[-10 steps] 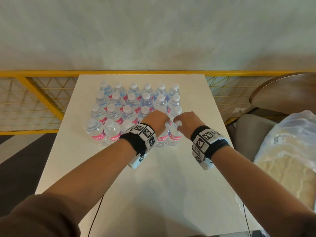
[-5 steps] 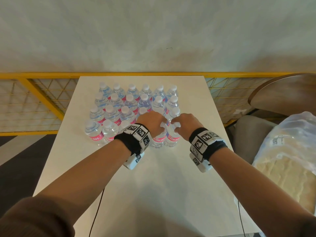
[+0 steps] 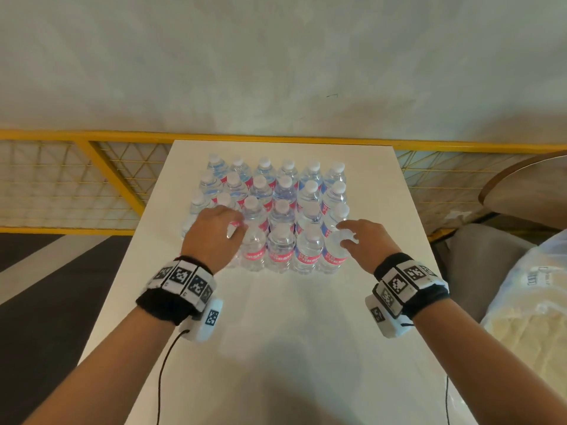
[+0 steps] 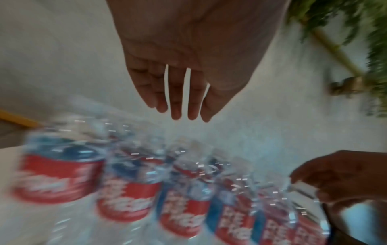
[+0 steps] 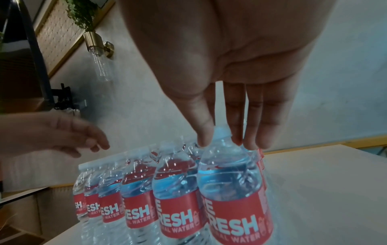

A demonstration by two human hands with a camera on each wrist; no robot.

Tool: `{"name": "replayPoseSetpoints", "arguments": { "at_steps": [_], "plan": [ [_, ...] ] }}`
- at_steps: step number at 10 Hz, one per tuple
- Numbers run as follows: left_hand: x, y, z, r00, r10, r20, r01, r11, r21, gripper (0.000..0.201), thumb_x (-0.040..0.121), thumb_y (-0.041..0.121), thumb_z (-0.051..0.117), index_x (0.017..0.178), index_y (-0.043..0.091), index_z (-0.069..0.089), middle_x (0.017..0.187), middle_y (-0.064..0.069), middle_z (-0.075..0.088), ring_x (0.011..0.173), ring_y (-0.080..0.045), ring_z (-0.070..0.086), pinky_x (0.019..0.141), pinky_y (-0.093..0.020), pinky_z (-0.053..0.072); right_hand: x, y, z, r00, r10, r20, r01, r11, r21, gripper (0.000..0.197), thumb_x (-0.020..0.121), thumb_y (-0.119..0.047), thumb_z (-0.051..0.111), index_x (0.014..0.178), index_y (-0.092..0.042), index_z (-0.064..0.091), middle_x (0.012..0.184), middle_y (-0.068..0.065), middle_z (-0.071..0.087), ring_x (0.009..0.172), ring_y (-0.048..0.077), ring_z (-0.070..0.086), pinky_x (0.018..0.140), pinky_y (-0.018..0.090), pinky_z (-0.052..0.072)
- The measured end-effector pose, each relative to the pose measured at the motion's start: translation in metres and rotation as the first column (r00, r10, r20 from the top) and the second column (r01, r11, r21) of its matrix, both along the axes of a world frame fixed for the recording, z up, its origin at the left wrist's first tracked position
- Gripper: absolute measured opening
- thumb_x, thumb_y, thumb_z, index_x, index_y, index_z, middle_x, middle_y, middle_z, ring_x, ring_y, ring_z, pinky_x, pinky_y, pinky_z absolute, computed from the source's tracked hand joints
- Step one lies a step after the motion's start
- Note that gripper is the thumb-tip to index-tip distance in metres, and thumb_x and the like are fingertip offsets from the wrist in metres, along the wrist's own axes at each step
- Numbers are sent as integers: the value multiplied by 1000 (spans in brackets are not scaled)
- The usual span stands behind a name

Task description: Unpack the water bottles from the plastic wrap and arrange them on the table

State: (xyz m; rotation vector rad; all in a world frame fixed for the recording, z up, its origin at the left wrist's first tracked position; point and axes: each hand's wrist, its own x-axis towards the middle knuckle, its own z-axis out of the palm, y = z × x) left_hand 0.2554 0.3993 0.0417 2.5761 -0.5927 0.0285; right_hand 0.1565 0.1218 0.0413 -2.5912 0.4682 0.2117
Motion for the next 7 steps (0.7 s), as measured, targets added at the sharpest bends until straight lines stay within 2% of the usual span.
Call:
{"name": "replayPoseSetpoints", "arguments": {
  "at_steps": [1,2,3,4,5,6,7],
  "plan": [
    [3,44,-23,987,162,-21,-159,982,98,48,87,29,63,132,18,52,144,-7,43,133,-31,35,106,-45,37,-3,3,-6,999,-25,41,24,1000,17,38,93,-21,54,131,-28,52,124,3,58,108,20,57,94,29,45],
    [7,68,-41,976,178,-122,-155,971,180,64,92,38,55,148,20,29,159,-3,15,144,-26,21,115,-45,27,-5,5,-8,997,-51,64,50,998,23,40,93,-21,54,132,-27,52,125,3,58,108,20,58,95,31,47],
    [8,73,-47,981,123,-152,-102,985,137,66,93,38,52,150,23,22,160,3,4,144,-23,24,114,-46,30,-6,9,-7,997,-52,59,51,999,16,41,93,-20,54,134,-26,51,127,4,57,111,21,58,96,31,46],
    [2,76,-48,977,139,-161,-129,989,70,63,92,34,55,148,22,28,160,2,9,145,-21,22,115,-42,29,-12,13,-6,996,-65,54,64,998,19,48,92,-20,55,139,-24,44,131,5,54,116,21,54,99,30,42],
    [-20,87,-47,983,171,-64,-171,985,-7,45,89,23,61,133,16,51,146,-4,39,133,-25,40,108,-37,36,-28,17,-3,986,-101,132,97,995,33,49,90,-18,58,138,-22,45,127,3,56,113,19,55,98,29,43],
    [-56,107,-45,984,158,-85,-162,986,-41,19,86,14,64,89,33,62,99,5,64,89,-14,64,80,-25,50,-63,20,-4,984,-133,122,125,989,76,26,88,-18,62,113,-27,64,100,-5,68,85,7,62,82,17,47],
    [-104,134,-56,978,123,-169,-105,988,109,42,72,26,75,57,48,42,56,16,56,52,8,52,62,-8,40,-112,31,-12,988,-153,-8,153,981,119,33,84,-18,68,72,-48,59,71,-15,69,73,1,63,66,2,43]
  ]
}}
